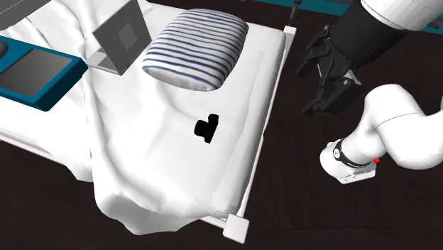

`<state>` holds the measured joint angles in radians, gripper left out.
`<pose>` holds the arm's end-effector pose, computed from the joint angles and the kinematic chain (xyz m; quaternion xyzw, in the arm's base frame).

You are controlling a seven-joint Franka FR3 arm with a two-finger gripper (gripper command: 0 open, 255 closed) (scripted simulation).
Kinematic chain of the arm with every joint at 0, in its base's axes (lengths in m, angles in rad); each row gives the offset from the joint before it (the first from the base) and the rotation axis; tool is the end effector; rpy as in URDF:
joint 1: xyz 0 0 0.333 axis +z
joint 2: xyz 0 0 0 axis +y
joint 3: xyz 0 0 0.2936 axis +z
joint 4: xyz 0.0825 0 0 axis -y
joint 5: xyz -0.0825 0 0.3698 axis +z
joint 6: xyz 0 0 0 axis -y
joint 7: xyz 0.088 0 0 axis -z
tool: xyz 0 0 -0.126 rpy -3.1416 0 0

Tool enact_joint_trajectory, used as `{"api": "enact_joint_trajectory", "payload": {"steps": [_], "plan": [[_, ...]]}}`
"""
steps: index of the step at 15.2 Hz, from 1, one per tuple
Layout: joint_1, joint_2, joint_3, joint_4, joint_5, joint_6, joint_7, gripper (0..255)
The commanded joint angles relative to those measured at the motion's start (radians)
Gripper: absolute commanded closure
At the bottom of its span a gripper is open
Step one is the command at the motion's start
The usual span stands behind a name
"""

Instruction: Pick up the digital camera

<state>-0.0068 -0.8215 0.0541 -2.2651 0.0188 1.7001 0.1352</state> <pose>0.3143 0.0231 0.6221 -0.9905 0.0496 -0.1279 0.0003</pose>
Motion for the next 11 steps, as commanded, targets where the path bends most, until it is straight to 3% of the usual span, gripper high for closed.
{"api": "enact_joint_trajectory", "payload": {"steps": [1,11], "plan": [[0.000,0.000,0.000,0.000,0.000,0.000,0.000,0],[0.027,0.093,-0.188,-0.198,-0.074,0.240,-0.321,0]]}}
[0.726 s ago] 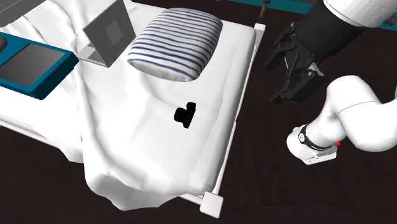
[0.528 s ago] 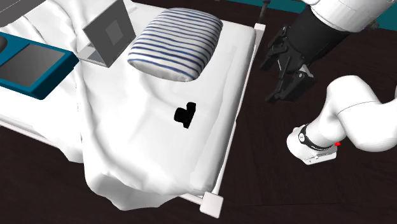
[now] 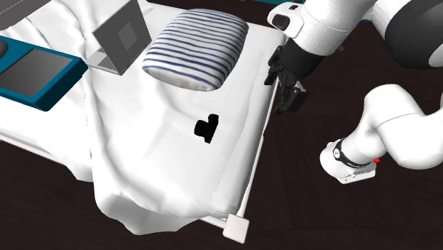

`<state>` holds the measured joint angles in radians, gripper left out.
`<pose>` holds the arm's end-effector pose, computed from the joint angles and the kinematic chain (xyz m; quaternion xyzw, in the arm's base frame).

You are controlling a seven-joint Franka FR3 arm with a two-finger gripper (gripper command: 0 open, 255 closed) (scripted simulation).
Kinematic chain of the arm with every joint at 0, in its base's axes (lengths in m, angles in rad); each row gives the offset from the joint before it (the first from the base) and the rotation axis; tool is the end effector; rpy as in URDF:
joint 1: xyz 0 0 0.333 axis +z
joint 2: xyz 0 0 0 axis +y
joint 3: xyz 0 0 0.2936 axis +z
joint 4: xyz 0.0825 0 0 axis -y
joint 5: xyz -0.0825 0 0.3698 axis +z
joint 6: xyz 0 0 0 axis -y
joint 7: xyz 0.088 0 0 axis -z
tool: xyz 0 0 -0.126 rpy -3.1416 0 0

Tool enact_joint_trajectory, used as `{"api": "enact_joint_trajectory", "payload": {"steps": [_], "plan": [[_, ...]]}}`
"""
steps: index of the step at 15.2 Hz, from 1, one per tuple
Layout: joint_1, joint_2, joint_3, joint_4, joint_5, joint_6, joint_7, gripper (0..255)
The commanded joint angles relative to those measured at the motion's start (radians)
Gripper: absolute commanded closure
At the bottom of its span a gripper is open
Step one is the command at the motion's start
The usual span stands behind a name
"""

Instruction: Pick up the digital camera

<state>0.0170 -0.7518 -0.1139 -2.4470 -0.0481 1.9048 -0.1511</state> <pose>0.3478 -0.0431 0.5329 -0.9936 -0.0436 -0.1041 0.0039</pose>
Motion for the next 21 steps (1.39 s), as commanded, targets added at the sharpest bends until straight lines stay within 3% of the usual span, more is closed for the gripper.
{"api": "enact_joint_trajectory", "payload": {"steps": [1,12,17,21], "plan": [[0.006,0.042,-0.040,-0.027,-0.014,0.060,-0.068,0],[0.057,0.361,-0.258,-0.050,-0.031,0.341,-0.448,0],[0.099,0.563,-0.349,0.002,0.039,0.453,-0.656,0],[0.120,0.745,-0.394,0.071,0.152,0.519,-0.850,0]]}}
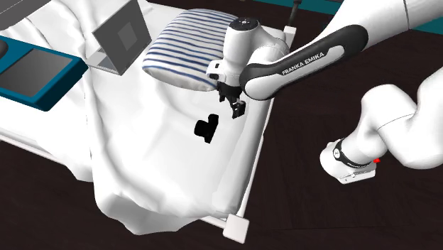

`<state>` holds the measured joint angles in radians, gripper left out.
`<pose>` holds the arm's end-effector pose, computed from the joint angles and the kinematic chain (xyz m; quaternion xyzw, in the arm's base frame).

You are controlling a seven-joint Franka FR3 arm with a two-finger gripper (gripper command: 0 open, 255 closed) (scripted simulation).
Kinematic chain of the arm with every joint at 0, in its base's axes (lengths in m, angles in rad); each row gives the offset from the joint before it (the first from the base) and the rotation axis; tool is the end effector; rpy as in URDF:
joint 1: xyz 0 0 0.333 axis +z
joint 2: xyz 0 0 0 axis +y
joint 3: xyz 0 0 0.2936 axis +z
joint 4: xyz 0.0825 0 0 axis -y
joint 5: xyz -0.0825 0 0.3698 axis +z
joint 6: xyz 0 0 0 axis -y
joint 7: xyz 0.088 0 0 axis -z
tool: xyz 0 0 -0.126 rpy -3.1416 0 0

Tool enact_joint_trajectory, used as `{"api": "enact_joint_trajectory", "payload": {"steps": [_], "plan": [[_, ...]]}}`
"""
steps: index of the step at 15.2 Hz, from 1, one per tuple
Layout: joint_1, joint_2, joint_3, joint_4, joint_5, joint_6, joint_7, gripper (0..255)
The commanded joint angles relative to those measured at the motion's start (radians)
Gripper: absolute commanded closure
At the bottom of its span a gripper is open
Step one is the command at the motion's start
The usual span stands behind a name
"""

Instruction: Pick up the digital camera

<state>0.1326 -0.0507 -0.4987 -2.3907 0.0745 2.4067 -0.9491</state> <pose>0.4552 -0.1721 0.3097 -0.9641 -0.2611 -0.0468 0.0117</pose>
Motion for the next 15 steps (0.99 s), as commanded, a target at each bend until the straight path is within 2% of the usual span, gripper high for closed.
{"api": "enact_joint_trajectory", "payload": {"steps": [1,5,9,15], "plan": [[0.002,0.091,-0.011,0.036,0.063,0.029,-0.103,0],[-0.035,0.278,0.013,0.134,0.191,0.062,-0.292,0],[-0.101,0.452,0.069,0.252,0.272,0.077,-0.438,0],[-0.136,0.536,0.110,0.280,0.320,0.125,-0.486,0]]}}
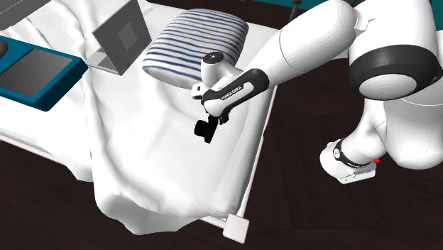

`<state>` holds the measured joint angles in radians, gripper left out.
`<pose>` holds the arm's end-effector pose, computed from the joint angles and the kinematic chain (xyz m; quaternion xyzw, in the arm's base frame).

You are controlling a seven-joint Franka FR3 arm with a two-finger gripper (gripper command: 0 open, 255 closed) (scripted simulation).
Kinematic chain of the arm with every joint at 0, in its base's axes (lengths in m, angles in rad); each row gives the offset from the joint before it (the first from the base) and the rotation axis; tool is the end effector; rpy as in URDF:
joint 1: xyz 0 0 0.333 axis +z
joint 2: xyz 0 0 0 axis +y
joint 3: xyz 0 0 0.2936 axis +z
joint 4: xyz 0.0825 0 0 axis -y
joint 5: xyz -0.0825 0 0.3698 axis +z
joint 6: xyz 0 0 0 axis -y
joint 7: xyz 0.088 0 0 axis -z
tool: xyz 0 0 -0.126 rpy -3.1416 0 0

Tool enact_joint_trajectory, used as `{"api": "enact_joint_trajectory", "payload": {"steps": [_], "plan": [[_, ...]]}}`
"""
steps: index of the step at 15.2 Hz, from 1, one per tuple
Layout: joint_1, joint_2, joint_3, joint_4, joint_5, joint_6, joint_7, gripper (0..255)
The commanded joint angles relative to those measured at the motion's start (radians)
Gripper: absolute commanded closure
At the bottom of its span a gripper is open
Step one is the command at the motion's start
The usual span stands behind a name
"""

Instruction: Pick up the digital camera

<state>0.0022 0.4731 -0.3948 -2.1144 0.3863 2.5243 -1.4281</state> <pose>0.5133 -0.2187 0.1744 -0.9292 -0.3688 -0.0161 0.0149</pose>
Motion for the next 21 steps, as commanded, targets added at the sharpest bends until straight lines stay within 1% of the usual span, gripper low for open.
{"api": "enact_joint_trajectory", "payload": {"steps": [1,4,5,14,21], "plan": [[-0.010,0.023,0.012,0.006,0.016,0.017,-0.013,0],[-0.017,0.042,0.021,0.009,0.028,0.031,-0.022,0],[-0.018,0.041,0.021,0.007,0.028,0.031,-0.023,255],[-0.017,0.042,0.021,0.009,0.028,0.031,-0.022,255],[0.014,-0.038,-0.020,-0.002,-0.027,-0.033,0.018,255]]}}
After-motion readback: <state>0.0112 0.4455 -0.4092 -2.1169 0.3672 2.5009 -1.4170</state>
